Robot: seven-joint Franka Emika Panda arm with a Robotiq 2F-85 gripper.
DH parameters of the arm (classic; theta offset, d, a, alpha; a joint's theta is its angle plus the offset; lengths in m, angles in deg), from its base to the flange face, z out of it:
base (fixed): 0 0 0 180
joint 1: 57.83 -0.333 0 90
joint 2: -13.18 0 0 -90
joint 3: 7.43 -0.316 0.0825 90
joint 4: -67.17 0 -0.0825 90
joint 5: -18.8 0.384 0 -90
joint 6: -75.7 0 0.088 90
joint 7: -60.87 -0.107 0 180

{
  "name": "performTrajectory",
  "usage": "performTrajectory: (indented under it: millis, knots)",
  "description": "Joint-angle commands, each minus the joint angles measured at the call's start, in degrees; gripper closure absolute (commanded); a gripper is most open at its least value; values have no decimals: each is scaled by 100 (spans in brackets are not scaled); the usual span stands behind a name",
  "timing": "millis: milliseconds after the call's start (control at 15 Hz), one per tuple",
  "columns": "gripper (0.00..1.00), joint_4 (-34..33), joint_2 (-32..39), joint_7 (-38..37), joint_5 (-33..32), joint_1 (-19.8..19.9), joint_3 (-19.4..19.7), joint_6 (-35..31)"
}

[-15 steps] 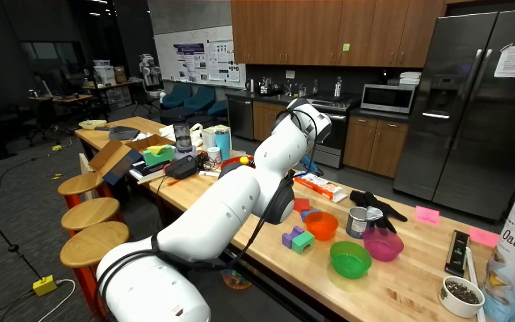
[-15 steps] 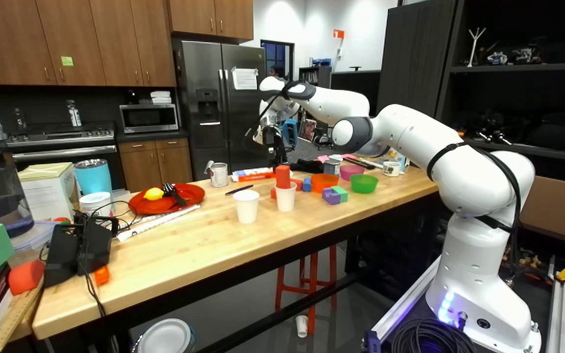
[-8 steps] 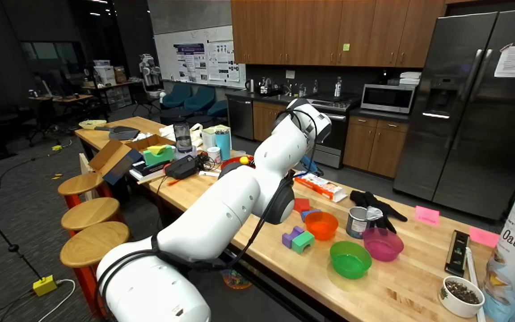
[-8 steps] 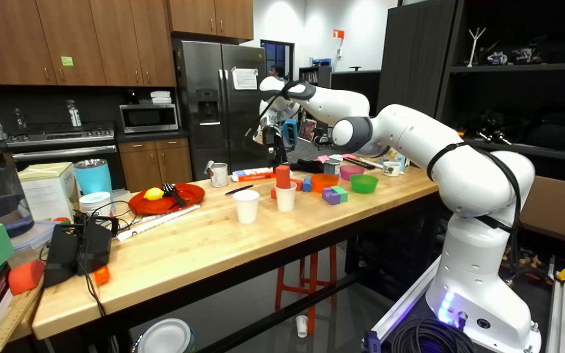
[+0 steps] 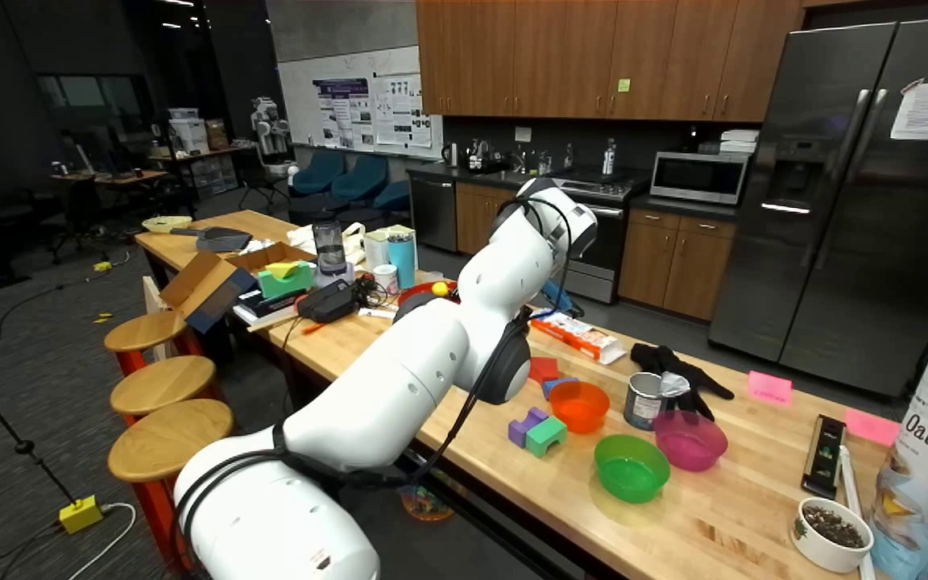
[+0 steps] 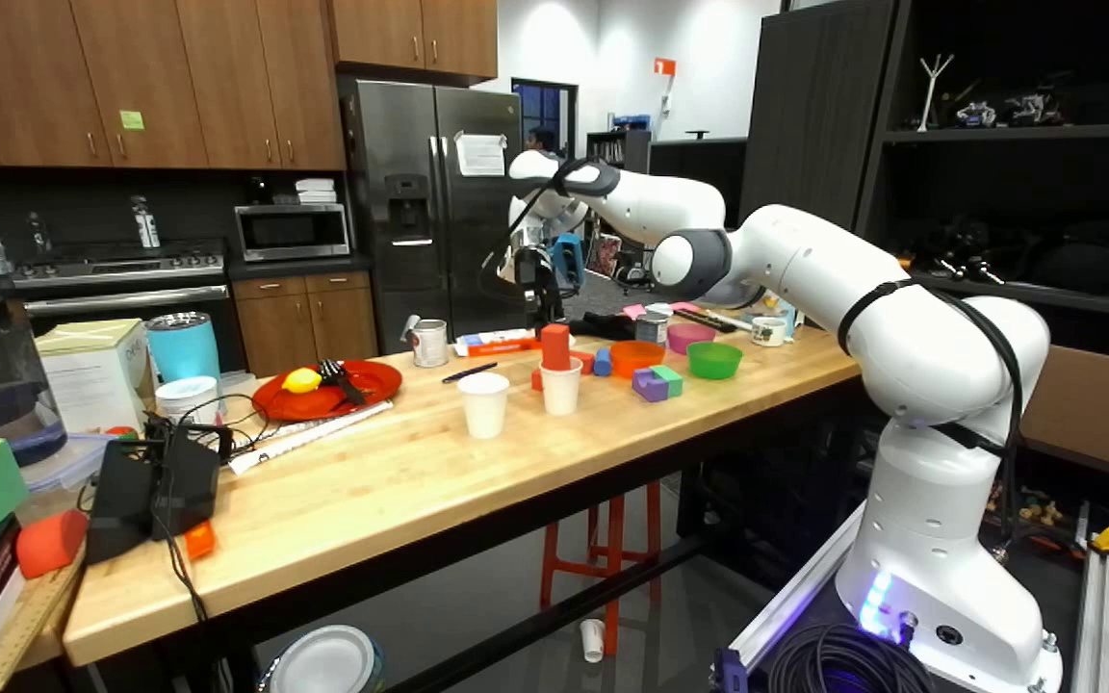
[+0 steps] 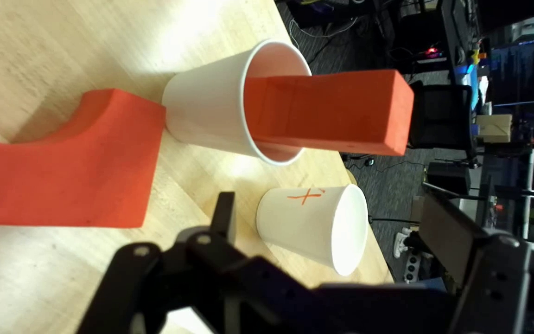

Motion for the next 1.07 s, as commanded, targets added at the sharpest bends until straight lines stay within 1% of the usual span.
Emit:
performTrajectory:
  millis: [0,267,467,800,867,1000]
  knots:
    - [0,-5,-92,-485,18,-33,53,-210]
    - [0,20,-209,-1524,73,-69,93,-553]
    - [0,63,-365,-2511,83,-149,134,-754]
    - [0,138,-730,-4212,106,-313,206,-747]
    - [0,-27,-699,-4600,34,-370,138,-686]
    - [0,-38,-820,-5361,38,-498,134,-675]
